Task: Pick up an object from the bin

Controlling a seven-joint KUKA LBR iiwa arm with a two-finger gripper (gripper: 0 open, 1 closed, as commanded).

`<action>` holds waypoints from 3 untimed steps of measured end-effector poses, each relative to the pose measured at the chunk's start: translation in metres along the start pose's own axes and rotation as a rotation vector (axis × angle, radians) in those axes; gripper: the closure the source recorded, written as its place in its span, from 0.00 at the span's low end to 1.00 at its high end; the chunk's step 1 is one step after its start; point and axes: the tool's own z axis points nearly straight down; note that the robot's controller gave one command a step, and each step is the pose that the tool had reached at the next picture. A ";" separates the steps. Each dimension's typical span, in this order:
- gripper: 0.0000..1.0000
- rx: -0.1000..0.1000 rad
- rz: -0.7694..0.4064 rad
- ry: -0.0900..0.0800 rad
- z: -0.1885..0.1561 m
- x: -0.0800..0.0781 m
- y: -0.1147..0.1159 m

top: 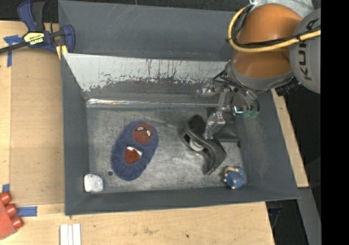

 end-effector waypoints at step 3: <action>0.00 0.000 0.949 -0.004 0.099 0.057 -0.056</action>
Offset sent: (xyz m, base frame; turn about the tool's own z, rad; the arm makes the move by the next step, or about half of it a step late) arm -0.0024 -0.0231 -0.1306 0.2947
